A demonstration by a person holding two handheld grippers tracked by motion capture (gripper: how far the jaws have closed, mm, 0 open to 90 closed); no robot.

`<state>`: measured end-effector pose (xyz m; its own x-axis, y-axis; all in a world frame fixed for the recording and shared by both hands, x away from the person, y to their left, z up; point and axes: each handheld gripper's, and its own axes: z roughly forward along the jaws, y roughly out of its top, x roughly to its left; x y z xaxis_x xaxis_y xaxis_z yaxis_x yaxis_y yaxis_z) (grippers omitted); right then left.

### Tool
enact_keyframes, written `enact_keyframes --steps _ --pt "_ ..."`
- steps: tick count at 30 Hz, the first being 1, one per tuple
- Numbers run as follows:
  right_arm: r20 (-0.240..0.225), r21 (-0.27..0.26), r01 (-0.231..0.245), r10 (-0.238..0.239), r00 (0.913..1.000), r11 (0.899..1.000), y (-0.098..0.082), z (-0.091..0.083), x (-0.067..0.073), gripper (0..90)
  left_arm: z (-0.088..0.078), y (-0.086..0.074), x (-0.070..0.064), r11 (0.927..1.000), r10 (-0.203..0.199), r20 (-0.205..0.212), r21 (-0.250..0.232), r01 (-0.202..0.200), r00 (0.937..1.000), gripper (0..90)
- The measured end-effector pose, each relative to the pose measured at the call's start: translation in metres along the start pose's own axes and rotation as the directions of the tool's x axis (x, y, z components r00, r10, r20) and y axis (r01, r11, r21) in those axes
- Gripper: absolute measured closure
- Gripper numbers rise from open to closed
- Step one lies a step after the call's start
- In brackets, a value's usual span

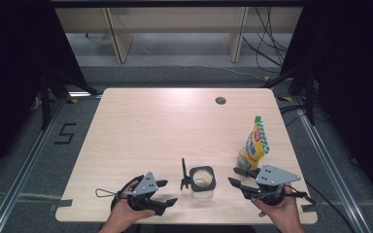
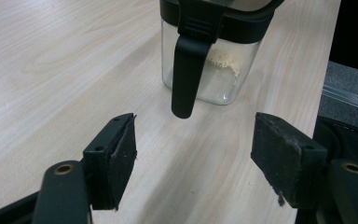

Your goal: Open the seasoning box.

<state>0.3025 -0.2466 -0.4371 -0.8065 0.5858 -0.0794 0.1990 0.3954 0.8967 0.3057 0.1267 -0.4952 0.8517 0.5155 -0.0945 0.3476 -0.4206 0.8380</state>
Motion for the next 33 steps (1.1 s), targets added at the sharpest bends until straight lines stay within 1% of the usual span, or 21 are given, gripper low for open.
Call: enact_keyframes --steps 2,3,5,6,8,9,13,14,17,18,19,20,21,23,24,25,28,29,30,32,33 --pt "0.008 -0.009 0.006 -0.006 1.0000 1.000 -0.002 -0.002 -0.001 60.0 -0.002 0.000 0.000 0.9999 0.009 -0.003 0.014 -0.009 1.0000 29.5" --pt "0.009 -0.004 -0.013 0.013 0.9999 1.000 -0.005 -0.005 -0.001 59.7 -0.003 0.000 0.000 0.9994 0.032 0.000 0.013 -0.032 0.9995 29.3" --pt "0.017 0.004 -0.015 0.014 0.9998 1.000 -0.009 -0.011 -0.003 58.9 -0.004 -0.002 -0.002 1.0000 0.005 0.001 0.008 -0.005 1.0000 29.2" --pt "0.020 0.004 -0.015 0.015 0.9997 1.000 -0.011 -0.014 -0.004 58.5 -0.005 -0.002 -0.001 0.9996 0.025 -0.003 0.013 -0.025 0.9997 29.2" --pt "0.032 0.006 -0.039 0.038 0.9987 0.999 -0.015 -0.019 -0.005 57.4 -0.005 -0.004 -0.003 0.9997 0.021 -0.005 0.011 -0.021 0.9998 28.9" --pt "0.036 0.009 -0.041 0.041 0.9985 0.999 -0.016 -0.021 -0.005 57.1 -0.006 -0.005 -0.006 0.9997 -0.019 -0.004 0.015 0.019 0.9998 28.9" --pt "0.078 0.021 -0.067 0.065 0.9949 0.998 -0.022 -0.027 -0.008 53.3 -0.008 -0.008 -0.007 0.9994 -0.010 -0.029 0.034 0.011 0.9995 28.7" --pt "0.098 0.030 -0.083 0.080 0.9920 0.996 -0.024 -0.029 -0.009 51.1 -0.008 -0.010 -0.006 0.9997 0.011 -0.031 0.023 -0.011 0.9995 28.6" --pt "0.118 0.036 -0.087 0.083 0.9895 0.996 -0.028 -0.030 -0.012 50.0 -0.007 -0.010 -0.007 0.9998 -0.001 -0.030 0.019 0.002 0.9996 28.3" --pt "0.127 0.042 -0.088 0.082 0.9885 0.995 -0.029 -0.030 -0.013 48.5 -0.007 -0.011 -0.007 0.9994 -0.007 -0.041 0.033 0.009 0.9991 28.2" --pt "0.157 0.059 -0.119 0.109 0.9816 0.991 -0.031 -0.030 -0.014 45.8 -0.006 -0.011 -0.009 0.9991 -0.023 -0.047 0.034 0.024 0.9986 27.3" --pt "0.156 0.069 -0.122 0.110 0.9815 0.990 -0.032 -0.030 -0.015 43.3 -0.005 -0.011 -0.009 0.9991 -0.023 -0.051 0.036 0.025 0.9984 27.0" --pt "0.181 0.075 -0.120 0.104 0.9779 0.990 -0.033 -0.029 -0.016 40.5 -0.005 -0.011 -0.008 0.9989 -0.011 -0.060 0.045 0.014 0.9982 26.5" --pt "0.197 0.081 -0.120 0.103 0.9751 0.989 -0.033 -0.029 -0.016 39.2 -0.005 -0.011 -0.009 0.9990 -0.021 -0.069 0.039 0.023 0.9974 25.9" --pt "0.203 0.082 -0.141 0.122 0.9716 0.987 -0.036 -0.028 -0.019 36.5 -0.004 -0.011 -0.010 0.9990 -0.032 -0.071 0.030 0.034 0.9970 24.2" --pt "0.203 0.082 -0.141 0.122 0.9716 0.987 -0.036 -0.028 -0.019 36.5 -0.002 -0.011 -0.012 0.9990 -0.045 -0.062 0.005 0.045 0.9970 24.2" --pt "0.230 0.101 -0.183 0.156 0.9606 0.978 -0.043 -0.024 -0.025 33.4 -0.004 -0.011 -0.016 0.9988 -0.032 -0.075 0.034 0.035 0.9967 23.3" --pt "0.230 0.101 -0.183 0.156 0.9606 0.978 -0.043 -0.024 -0.025 33.4 -0.002 -0.011 -0.016 0.9993 -0.030 -0.063 0.018 0.032 0.9976 23.3" --pt "0.232 0.100 -0.196 0.168 0.9580 0.976 -0.044 -0.024 -0.027 33.4 -0.002 -0.010 -0.017 0.9983 -0.047 -0.090 0.031 0.050 0.9949 22.3" --pt "0.243 0.100 -0.202 0.173 0.9544 0.974 -0.045 -0.023 -0.027 32.4 0.001 -0.011 -0.017 0.9979 -0.063 -0.087 0.010 0.064 0.9942 21.0" --pt "0.242 0.100 -0.206 0.177 0.9541 0.973 -0.046 -0.022 -0.028 31.9 0.001 -0.011 -0.016 0.9984 -0.037 -0.094 0.040 0.041 0.9949 20.9"
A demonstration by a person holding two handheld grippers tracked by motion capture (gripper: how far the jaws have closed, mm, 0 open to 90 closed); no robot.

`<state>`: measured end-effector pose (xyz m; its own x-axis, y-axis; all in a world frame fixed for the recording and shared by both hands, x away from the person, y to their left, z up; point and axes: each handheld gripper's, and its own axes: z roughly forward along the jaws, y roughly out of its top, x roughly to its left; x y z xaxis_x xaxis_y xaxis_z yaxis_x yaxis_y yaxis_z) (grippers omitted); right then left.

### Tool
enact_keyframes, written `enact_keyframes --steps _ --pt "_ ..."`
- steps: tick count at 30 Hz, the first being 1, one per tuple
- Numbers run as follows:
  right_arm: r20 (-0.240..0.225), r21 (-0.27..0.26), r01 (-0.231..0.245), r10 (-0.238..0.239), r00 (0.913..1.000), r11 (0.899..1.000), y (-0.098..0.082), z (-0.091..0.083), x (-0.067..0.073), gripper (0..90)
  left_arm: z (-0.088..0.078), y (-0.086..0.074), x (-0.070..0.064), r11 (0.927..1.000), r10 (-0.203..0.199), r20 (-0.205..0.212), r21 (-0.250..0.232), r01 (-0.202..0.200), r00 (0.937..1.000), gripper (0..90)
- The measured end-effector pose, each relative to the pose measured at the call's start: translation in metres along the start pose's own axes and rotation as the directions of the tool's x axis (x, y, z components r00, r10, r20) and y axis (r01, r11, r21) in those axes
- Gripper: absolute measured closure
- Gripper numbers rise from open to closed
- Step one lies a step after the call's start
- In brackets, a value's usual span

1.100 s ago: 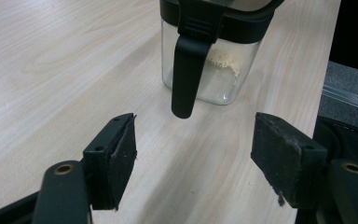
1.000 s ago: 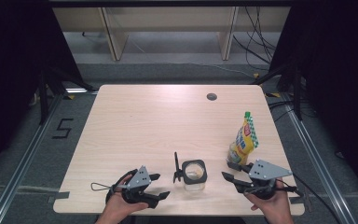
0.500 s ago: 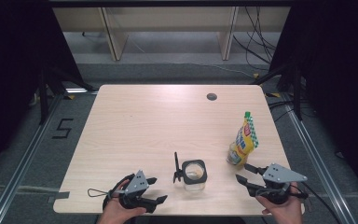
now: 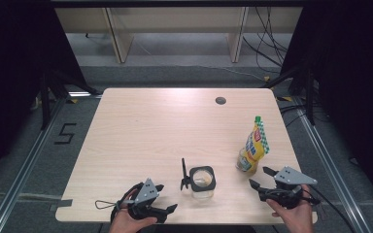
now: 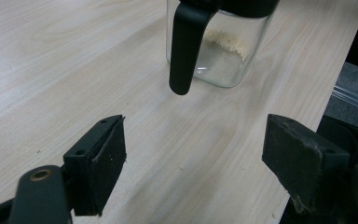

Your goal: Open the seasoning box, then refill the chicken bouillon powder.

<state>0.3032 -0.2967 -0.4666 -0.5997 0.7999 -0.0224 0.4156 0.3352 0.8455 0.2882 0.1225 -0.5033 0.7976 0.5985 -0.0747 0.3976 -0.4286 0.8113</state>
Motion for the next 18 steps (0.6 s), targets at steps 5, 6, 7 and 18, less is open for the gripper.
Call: enact_keyframes --steps 5,6,7,18 --pt "0.015 -0.011 -0.049 0.050 0.9987 0.999 0.000 0.002 0.000 31.7 0.002 -0.001 -0.004 0.9996 0.017 -0.002 0.023 -0.017 0.9998 18.2" --pt "0.015 -0.011 -0.049 0.050 0.9987 0.999 0.000 0.002 0.000 31.7 0.004 -0.001 -0.005 0.9998 0.018 0.002 0.004 -0.018 0.9998 18.2" --pt "0.014 -0.025 -0.021 0.021 0.9997 0.999 0.001 0.003 -0.003 30.7 0.003 0.000 -0.004 0.9990 0.042 0.007 0.018 -0.042 0.9991 18.2" --pt "0.062 -0.064 -0.056 0.060 0.9963 0.996 0.007 0.019 -0.006 19.8 0.009 -0.001 -0.008 0.9984 0.042 0.009 0.036 -0.043 0.9991 18.2"
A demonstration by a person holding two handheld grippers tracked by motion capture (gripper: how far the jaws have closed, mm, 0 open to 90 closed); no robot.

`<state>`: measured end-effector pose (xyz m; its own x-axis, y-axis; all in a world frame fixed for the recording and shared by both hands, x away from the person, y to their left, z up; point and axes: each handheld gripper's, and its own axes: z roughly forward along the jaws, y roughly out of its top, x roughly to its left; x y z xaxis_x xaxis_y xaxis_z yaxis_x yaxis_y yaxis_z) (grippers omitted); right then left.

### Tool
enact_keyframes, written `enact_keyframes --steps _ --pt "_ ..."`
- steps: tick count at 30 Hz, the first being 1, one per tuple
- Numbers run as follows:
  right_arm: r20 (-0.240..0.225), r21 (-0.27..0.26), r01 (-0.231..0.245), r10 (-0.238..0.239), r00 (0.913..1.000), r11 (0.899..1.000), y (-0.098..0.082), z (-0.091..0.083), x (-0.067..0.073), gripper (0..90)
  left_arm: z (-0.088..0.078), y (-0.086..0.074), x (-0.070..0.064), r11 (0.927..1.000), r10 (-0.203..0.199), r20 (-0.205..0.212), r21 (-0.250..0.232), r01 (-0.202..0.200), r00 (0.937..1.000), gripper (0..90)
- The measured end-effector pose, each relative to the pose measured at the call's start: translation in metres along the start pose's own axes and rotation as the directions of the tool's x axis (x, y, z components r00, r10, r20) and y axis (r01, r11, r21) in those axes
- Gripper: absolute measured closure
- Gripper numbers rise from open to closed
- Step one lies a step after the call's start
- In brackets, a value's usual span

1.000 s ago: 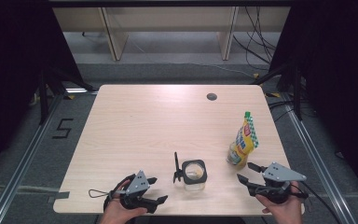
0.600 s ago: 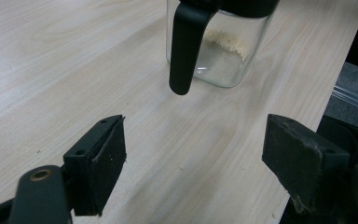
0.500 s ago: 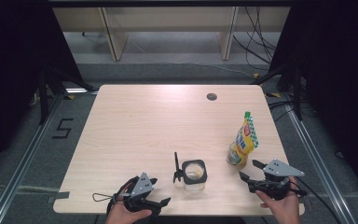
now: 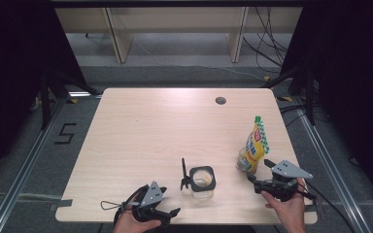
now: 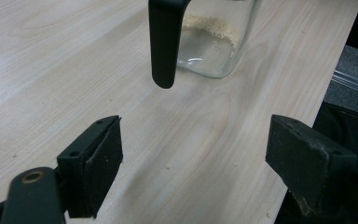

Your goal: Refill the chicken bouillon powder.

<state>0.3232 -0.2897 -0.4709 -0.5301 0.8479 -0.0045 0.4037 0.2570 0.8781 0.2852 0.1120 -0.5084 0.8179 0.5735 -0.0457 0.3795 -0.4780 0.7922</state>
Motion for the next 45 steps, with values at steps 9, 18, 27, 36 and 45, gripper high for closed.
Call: enact_keyframes --steps 9,18,27,36,45 --pt "0.045 -0.054 -0.024 0.027 0.9986 0.998 0.009 0.020 -0.005 18.4 -0.001 -0.001 -0.003 0.9997 0.021 -0.009 0.010 -0.021 0.9997 18.2" --pt "0.101 -0.057 -0.014 0.020 0.9946 0.998 0.013 0.033 -0.010 24.6 -0.001 -0.002 0.001 0.9994 0.033 -0.015 0.008 -0.033 0.9993 18.8" --pt "0.018 -0.022 0.064 -0.063 0.9978 0.998 0.018 0.027 -0.027 32.1 -0.002 -0.003 0.002 0.9999 0.016 -0.019 0.004 -0.016 0.9997 19.8" --pt "-0.062 -0.001 0.139 -0.138 0.9885 0.990 0.022 0.022 -0.041 38.0 -0.003 -0.003 0.004 0.9999 0.011 -0.020 -0.010 -0.011 0.9997 20.5" --pt "-0.001 -0.082 -0.061 0.062 0.9981 0.995 0.007 0.030 -0.027 27.2 -0.003 -0.003 0.004 0.9998 0.016 -0.023 -0.008 -0.017 0.9996 20.6"
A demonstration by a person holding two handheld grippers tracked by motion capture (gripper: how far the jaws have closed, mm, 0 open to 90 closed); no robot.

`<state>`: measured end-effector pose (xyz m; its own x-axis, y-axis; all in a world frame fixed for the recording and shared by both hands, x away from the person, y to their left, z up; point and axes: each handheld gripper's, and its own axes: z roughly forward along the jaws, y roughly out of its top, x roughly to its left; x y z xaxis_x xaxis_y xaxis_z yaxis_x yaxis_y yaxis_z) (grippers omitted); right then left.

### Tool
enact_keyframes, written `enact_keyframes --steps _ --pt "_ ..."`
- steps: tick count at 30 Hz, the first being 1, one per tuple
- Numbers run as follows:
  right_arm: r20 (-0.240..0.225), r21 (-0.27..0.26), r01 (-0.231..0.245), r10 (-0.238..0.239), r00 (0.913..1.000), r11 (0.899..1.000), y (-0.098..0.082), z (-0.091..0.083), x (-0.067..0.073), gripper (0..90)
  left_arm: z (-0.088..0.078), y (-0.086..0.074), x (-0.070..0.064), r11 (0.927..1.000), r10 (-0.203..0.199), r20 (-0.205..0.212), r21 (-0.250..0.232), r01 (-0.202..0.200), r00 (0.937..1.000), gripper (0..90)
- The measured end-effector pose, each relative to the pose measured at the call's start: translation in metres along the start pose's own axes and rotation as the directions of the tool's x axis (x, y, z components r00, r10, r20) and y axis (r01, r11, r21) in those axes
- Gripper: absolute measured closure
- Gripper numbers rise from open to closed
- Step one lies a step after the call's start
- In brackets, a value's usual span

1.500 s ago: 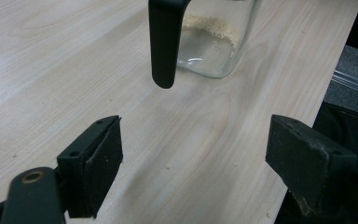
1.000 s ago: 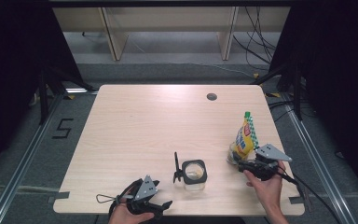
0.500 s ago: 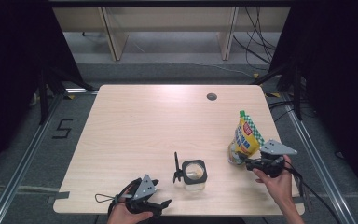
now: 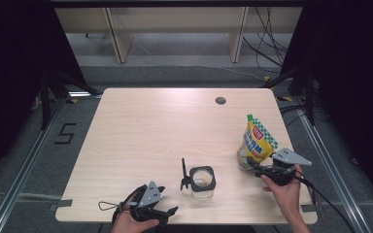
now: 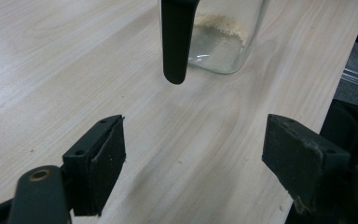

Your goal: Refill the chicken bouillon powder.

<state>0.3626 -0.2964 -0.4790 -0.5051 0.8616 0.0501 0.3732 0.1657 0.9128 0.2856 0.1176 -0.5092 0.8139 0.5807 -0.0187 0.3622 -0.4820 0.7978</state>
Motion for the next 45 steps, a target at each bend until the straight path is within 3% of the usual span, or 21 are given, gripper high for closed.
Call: enact_keyframes --steps 2,3,5,8,13,14,16,17,18,19,20,22,24,28,29,30,33,39,42,44,45 --pt "0.051 -0.028 -0.008 0.009 0.9987 1.000 -0.004 0.009 0.004 21.2 0.001 0.000 0.000 0.9998 0.008 0.003 -0.016 -0.008 1.0000 20.7" --pt "0.064 -0.043 -0.030 0.032 0.9974 0.999 -0.006 0.013 0.007 20.1 0.001 0.000 -0.002 0.9998 -0.018 0.004 -0.009 0.018 0.9998 20.7" --pt "0.071 -0.055 -0.040 0.043 0.9966 0.998 -0.006 0.015 0.008 20.9 0.001 0.000 -0.002 0.9999 -0.014 0.006 -0.006 0.014 0.9999 20.7" --pt "0.130 -0.089 -0.041 0.053 0.9902 0.995 -0.007 0.019 0.007 25.7 0.002 0.000 -0.002 0.9997 -0.018 0.004 -0.014 0.018 0.9998 20.7" --pt "0.112 -0.119 -0.015 0.028 0.9932 0.993 -0.006 0.023 0.006 30.3 0.001 0.000 -0.001 1.0000 -0.007 0.012 0.001 0.007 0.9999 20.7" --pt "0.104 -0.089 -0.003 0.013 0.9945 0.996 -0.005 0.021 0.004 31.5 0.002 0.000 0.000 0.9999 0.011 -0.001 0.010 -0.011 0.9999 20.8" --pt "0.085 -0.086 -0.003 0.011 0.9963 0.996 -0.003 0.021 0.002 32.0 0.002 0.000 -0.002 1.0000 -0.001 0.009 -0.002 0.001 1.0000 20.9" --pt "0.055 -0.076 0.064 -0.060 0.9967 0.995 0.000 0.022 -0.006 32.8 0.002 0.000 -0.003 1.0000 0.003 0.010 -0.006 -0.003 0.9999 21.0" --pt "0.055 -0.076 0.064 -0.060 0.9967 0.995 0.000 0.022 -0.006 32.8 0.001 0.000 -0.001 0.9997 0.020 -0.001 0.013 -0.020 0.9998 21.0" --pt "0.043 -0.066 0.082 -0.080 0.9959 0.994 0.001 0.021 -0.009 32.9 0.001 0.000 -0.002 1.0000 0.002 0.010 0.000 -0.002 0.9999 21.0" --pt "-0.002 -0.062 0.102 -0.102 0.9948 0.993 0.001 0.021 -0.016 33.1 0.001 0.000 -0.001 1.0000 0.001 0.011 -0.005 -0.001 0.9999 21.0" --pt "-0.016 -0.072 0.081 -0.082 0.9965 0.994 0.001 0.021 -0.019 33.1 0.002 -0.001 -0.001 1.0000 0.006 0.004 -0.001 -0.006 1.0000 21.1" --pt "-0.033 -0.090 -0.010 0.007 0.9994 0.996 -0.004 0.020 -0.026 33.0 0.001 0.000 -0.001 1.0000 0.009 0.008 -0.003 -0.009 0.9999 21.1" --pt "-0.041 -0.118 -0.022 0.018 0.9990 0.993 -0.006 0.022 -0.027 32.4 0.001 0.000 -0.001 0.9999 0.011 0.014 -0.004 -0.011 0.9998 21.2" --pt "-0.040 -0.112 -0.026 0.021 0.9990 0.993 -0.007 0.021 -0.026 31.9 0.002 0.000 -0.002 0.9998 -0.009 0.016 -0.015 0.009 0.9998 21.2" --pt "-0.034 -0.092 -0.033 0.030 0.9990 0.995 -0.007 0.021 -0.026 30.7 0.003 0.000 -0.001 0.9998 0.011 0.018 -0.015 -0.011 0.9998 21.2" --pt "-0.040 -0.095 -0.065 0.061 0.9973 0.993 -0.010 0.024 -0.023 28.9 0.002 0.000 0.000 0.9996 0.017 0.012 0.022 -0.017 0.9998 21.2" --pt "0.027 -0.115 -0.044 0.047 0.9985 0.992 -0.016 0.029 -0.017 24.3 0.003 0.000 -0.002 0.9995 0.030 0.011 0.012 -0.030 0.9995 21.2" --pt "0.014 -0.124 -0.031 0.033 0.9994 0.992 -0.018 0.032 -0.016 22.6 0.004 0.000 -0.003 1.0000 0.006 0.020 0.003 -0.006 0.9998 21.2" --pt "0.018 -0.109 -0.048 0.051 0.9985 0.993 -0.018 0.031 -0.014 22.3 0.004 0.000 -0.003 0.9996 0.022 0.012 0.015 -0.022 0.9997 21.2" --pt "0.018 -0.110 0.000 0.002 0.9998 0.994 -0.019 0.034 -0.017 21.7 0.004 0.000 -0.004 0.9999 0.011 0.015 0.008 -0.011 0.9998 21.2"
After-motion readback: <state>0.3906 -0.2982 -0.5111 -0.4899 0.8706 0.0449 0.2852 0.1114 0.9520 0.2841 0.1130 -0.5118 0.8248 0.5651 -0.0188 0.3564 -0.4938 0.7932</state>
